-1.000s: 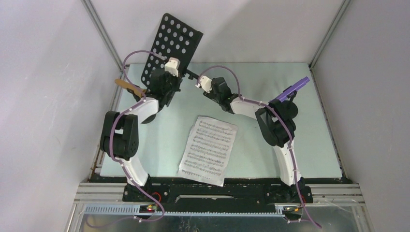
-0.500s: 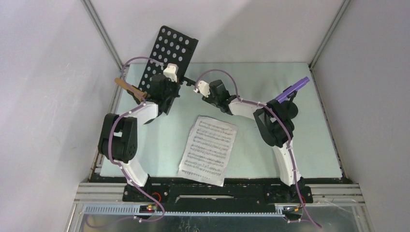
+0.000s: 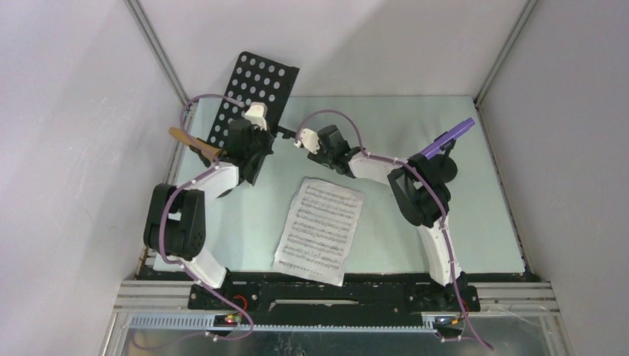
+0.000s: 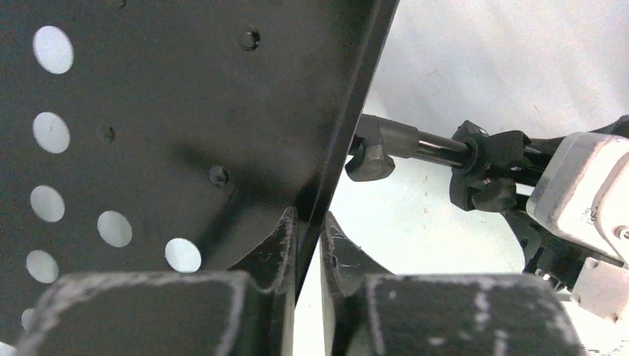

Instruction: Pack up the instrument practice props

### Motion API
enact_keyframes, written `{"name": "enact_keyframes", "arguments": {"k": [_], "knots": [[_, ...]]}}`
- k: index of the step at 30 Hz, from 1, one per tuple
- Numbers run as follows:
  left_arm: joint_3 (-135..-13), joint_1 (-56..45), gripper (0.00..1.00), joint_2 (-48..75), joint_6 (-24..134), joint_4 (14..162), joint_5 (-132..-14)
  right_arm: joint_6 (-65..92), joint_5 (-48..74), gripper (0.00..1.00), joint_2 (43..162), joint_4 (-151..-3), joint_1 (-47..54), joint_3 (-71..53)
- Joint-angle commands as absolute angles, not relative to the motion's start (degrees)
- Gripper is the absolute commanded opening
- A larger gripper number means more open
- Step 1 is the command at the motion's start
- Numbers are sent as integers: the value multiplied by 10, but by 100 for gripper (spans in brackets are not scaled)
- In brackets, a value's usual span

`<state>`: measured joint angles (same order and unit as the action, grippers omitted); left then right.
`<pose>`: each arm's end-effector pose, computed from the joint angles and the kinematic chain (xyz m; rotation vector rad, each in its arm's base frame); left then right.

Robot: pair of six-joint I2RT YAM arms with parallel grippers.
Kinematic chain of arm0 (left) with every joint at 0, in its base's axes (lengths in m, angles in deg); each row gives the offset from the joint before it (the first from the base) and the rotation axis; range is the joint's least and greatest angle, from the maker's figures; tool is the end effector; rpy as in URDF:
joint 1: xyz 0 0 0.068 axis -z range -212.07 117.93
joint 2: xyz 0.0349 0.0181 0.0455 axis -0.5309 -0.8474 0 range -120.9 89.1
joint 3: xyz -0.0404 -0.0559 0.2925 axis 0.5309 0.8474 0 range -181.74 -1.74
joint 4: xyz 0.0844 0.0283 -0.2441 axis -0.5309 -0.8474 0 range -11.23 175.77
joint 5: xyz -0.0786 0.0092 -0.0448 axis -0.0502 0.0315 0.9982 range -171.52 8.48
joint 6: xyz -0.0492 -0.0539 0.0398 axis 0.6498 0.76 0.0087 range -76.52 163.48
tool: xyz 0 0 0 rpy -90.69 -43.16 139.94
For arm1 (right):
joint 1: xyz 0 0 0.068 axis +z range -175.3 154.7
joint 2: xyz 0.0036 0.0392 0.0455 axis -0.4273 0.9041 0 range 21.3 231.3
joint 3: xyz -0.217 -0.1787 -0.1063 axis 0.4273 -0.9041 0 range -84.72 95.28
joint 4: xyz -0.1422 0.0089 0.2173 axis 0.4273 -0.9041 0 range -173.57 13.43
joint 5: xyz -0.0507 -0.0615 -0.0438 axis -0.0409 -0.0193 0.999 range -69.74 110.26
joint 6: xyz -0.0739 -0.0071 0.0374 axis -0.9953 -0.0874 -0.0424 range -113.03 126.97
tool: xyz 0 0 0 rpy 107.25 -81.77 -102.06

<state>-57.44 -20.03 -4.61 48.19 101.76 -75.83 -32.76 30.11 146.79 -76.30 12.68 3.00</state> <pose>0.3928 -0.0912 0.2481 0.1910 1.9548 -0.2893 0.4288 0.3190 0.1615 -1.3191 1.7880 -0.2080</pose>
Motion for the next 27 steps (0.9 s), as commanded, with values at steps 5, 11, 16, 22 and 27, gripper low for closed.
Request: {"name": "enact_keyframes", "arguments": {"k": [5, 11, 16, 22, 27], "knots": [[-587, -197, 42, 18, 556, 983, -774, -200, 296, 30, 1424, -749, 131, 27], [-639, -197, 67, 37, 548, 943, -784, -166, 310, 46, 1400, -753, 126, 23], [-674, -197, 77, 64, 559, 898, -783, -154, 345, 72, 1369, -760, 118, 10], [-683, -197, 100, 153, 616, 830, -849, -65, 371, 82, 1293, -801, 106, -19], [-662, -198, 100, 253, 661, 757, -893, 52, 391, 89, 1234, -919, 104, -16]]}}
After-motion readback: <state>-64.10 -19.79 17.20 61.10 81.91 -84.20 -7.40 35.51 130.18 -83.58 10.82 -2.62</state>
